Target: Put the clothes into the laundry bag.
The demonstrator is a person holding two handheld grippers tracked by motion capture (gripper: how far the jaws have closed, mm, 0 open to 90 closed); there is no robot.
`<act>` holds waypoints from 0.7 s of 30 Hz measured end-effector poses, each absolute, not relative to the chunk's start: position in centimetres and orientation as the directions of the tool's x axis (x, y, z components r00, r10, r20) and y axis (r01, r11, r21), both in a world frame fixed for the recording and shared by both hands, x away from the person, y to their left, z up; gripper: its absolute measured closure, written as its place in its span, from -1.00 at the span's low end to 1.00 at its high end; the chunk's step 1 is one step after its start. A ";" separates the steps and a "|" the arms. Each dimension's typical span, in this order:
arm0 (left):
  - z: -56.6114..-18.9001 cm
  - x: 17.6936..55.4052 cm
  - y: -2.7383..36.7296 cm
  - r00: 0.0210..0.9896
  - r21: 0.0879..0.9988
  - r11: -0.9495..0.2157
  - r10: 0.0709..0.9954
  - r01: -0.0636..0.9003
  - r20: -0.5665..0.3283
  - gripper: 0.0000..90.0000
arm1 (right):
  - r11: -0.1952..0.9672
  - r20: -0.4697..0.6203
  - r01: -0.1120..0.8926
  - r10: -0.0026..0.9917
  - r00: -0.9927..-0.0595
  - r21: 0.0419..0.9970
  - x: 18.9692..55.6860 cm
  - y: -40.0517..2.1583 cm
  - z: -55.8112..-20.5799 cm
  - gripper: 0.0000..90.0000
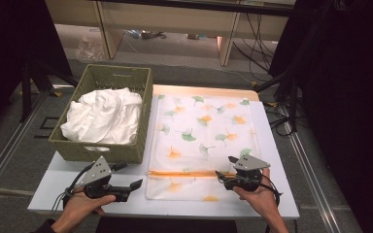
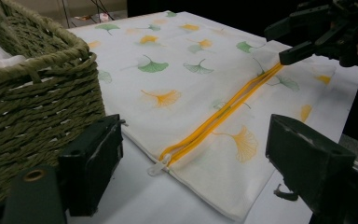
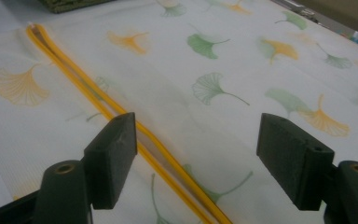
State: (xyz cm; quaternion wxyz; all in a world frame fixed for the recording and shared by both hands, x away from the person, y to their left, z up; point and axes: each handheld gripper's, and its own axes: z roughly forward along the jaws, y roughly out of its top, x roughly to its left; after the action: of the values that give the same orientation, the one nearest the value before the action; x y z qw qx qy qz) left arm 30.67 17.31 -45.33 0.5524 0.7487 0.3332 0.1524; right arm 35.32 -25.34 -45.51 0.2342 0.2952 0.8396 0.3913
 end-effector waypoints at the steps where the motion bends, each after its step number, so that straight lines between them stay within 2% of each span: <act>1: -45.3 30.6 17.3 0.729 0.927 -0.170 0.670 0.333 -0.139 -0.59 | 0.534 -0.173 0.307 0.670 -0.722 0.788 35.5 -25.2 -45.6 -0.23; 3: -45.3 30.7 17.3 0.737 0.929 -0.171 0.661 0.329 -0.139 -0.59 | 0.559 -0.186 0.295 0.649 -0.738 0.775 36.0 -25.0 -45.8 -0.14; 8: -45.3 30.7 17.2 0.736 0.926 -0.179 0.664 0.332 -0.136 -0.59 | 0.604 -0.197 0.288 0.609 -0.768 0.743 37.0 -24.5 -46.4 -0.06; 21: -45.3 30.6 17.2 0.737 0.926 -0.181 0.662 0.332 -0.135 -0.59 | 0.671 -0.220 0.278 0.557 -0.801 0.687 38.2 -23.2 -47.4 -0.06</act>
State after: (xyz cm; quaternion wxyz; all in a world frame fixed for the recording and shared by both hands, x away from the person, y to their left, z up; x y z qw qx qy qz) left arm 30.64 17.22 -45.31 0.5482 0.7537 0.3298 0.1506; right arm 38.16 -23.15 -47.45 0.2108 0.2345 0.8895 0.3306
